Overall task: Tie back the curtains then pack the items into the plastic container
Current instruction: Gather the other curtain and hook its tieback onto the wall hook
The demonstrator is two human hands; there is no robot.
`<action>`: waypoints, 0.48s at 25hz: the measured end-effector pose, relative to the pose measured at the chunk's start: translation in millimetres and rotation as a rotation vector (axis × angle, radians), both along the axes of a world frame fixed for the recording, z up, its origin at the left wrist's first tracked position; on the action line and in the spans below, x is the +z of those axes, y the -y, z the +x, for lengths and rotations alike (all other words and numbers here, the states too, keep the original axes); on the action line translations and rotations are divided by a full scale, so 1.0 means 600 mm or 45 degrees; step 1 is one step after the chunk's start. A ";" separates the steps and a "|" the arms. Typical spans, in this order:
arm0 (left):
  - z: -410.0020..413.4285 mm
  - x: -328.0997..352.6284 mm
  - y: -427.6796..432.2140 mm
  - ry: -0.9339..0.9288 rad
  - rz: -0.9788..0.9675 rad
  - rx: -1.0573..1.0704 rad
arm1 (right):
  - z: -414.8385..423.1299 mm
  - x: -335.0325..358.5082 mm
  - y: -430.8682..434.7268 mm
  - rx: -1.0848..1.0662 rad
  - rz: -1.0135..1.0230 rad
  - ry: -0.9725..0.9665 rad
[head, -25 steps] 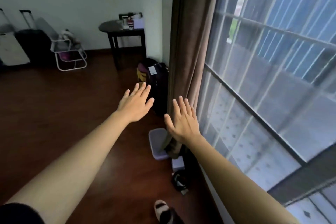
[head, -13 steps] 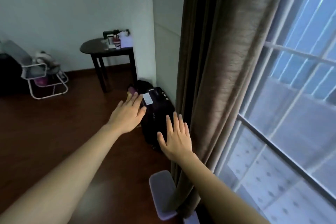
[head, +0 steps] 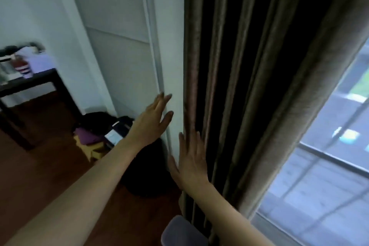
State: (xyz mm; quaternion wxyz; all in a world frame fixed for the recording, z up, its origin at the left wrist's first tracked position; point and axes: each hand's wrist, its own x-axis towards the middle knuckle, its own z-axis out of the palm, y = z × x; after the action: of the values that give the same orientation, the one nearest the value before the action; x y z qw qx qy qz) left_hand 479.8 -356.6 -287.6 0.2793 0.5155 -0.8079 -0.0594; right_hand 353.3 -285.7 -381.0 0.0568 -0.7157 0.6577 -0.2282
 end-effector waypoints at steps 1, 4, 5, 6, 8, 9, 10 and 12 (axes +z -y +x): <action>0.000 0.002 0.018 -0.038 -0.042 -0.117 | 0.011 0.007 0.002 -0.092 -0.014 0.001; -0.010 0.006 0.065 -0.104 -0.112 -0.356 | 0.033 0.028 0.010 -0.355 -0.079 -0.084; -0.020 0.010 0.074 -0.140 -0.140 -0.419 | 0.034 0.042 0.014 -0.432 -0.108 -0.074; -0.030 0.014 0.080 -0.187 -0.191 -0.510 | 0.035 0.053 0.019 -0.505 -0.147 -0.058; -0.049 0.026 0.086 -0.280 -0.297 -0.657 | 0.032 0.076 0.027 -0.595 -0.244 -0.023; -0.058 0.034 0.091 -0.321 -0.318 -0.672 | 0.027 0.089 0.029 -0.614 -0.267 -0.004; -0.064 0.043 0.097 -0.368 -0.308 -0.656 | 0.022 0.100 0.033 -0.628 -0.265 0.007; -0.075 0.053 0.110 -0.427 -0.249 -0.597 | 0.006 0.119 0.043 -0.616 -0.168 0.025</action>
State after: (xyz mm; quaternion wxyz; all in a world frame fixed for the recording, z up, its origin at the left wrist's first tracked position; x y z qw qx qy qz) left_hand 434.5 -422.8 -255.6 0.4356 0.2686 -0.8495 -0.1286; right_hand 357.0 -311.3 -309.9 -0.0400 -0.5372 0.7930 -0.2846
